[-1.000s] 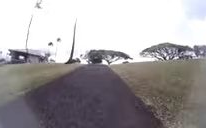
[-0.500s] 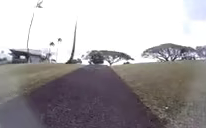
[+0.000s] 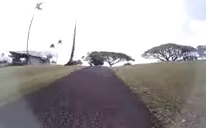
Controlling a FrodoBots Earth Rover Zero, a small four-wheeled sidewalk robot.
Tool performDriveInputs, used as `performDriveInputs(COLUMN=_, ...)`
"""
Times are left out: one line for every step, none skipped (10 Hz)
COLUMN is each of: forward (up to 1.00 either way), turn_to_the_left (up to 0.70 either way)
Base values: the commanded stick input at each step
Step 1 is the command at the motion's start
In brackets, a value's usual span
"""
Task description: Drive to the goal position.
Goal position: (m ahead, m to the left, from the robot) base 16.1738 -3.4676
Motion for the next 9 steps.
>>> performDriveInputs(forward=0.85, turn_to_the_left=0.00)
performDriveInputs(forward=0.85, turn_to_the_left=0.00)
performDriveInputs(forward=0.85, turn_to_the_left=0.00)
performDriveInputs(forward=0.85, turn_to_the_left=0.00)
performDriveInputs(forward=0.85, turn_to_the_left=0.00)
performDriveInputs(forward=0.85, turn_to_the_left=0.00)
performDriveInputs(forward=0.85, turn_to_the_left=0.00)
performDriveInputs(forward=0.85, turn_to_the_left=0.00)
performDriveInputs(forward=0.85, turn_to_the_left=0.00)
